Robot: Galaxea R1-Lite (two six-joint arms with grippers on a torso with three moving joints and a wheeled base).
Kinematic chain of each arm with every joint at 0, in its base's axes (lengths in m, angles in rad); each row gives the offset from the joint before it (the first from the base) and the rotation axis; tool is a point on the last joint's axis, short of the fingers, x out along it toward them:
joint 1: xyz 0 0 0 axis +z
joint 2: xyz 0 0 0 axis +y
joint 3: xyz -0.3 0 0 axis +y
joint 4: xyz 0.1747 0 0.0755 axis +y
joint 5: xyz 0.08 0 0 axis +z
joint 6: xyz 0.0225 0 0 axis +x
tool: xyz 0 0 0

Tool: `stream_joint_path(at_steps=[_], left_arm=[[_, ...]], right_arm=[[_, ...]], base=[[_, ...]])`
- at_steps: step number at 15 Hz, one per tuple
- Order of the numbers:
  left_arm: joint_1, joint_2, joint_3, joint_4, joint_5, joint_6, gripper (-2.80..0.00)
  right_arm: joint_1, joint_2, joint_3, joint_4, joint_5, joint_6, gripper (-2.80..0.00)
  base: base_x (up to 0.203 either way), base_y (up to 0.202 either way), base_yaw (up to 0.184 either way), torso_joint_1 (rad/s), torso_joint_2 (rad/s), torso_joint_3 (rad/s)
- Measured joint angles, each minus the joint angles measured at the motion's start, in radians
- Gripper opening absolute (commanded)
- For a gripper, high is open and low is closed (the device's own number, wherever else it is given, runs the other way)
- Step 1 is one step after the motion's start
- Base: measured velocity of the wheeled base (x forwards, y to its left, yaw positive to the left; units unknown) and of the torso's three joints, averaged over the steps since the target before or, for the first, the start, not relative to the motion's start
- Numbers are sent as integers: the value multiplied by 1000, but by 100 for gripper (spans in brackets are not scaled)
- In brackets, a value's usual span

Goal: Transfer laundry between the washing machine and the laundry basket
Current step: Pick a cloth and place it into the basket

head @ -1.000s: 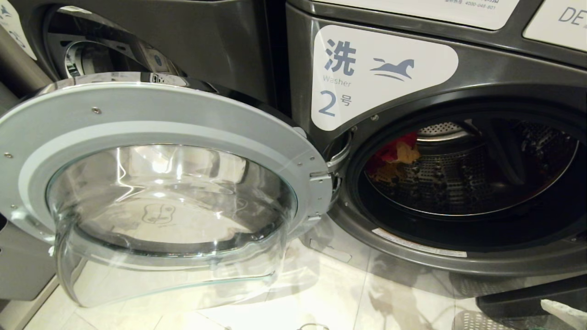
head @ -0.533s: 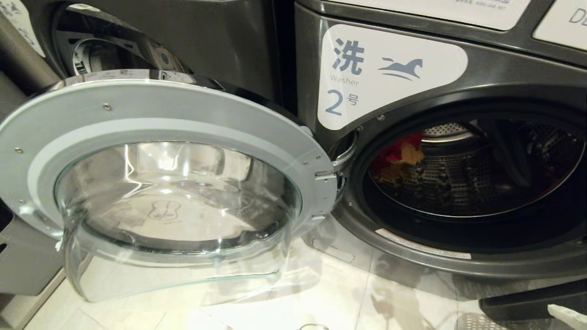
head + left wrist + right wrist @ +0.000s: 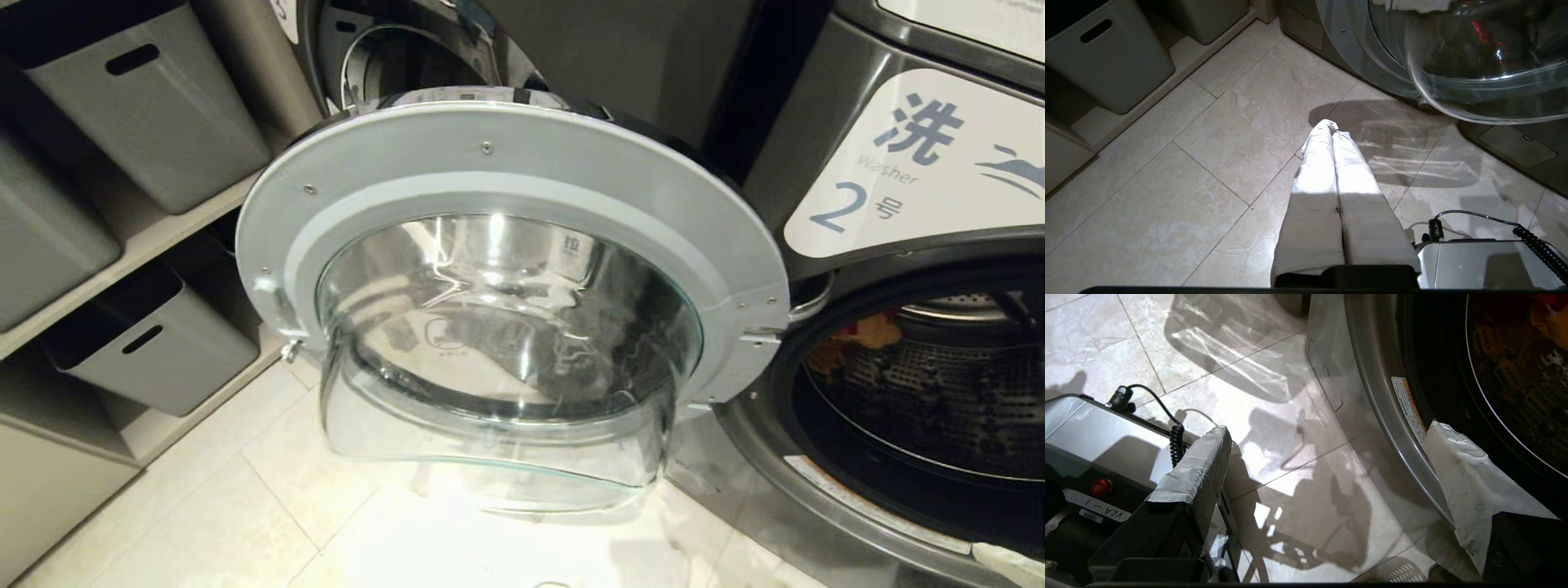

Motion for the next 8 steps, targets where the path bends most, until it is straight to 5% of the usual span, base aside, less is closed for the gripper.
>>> stream_joint_path(at_steps=[8], left_arm=[[-1, 0, 0, 0, 0, 0, -280]], right_arm=[[-22, 84, -76, 28, -128, 31, 0]], base=[[0, 0, 0, 0, 0, 0]])
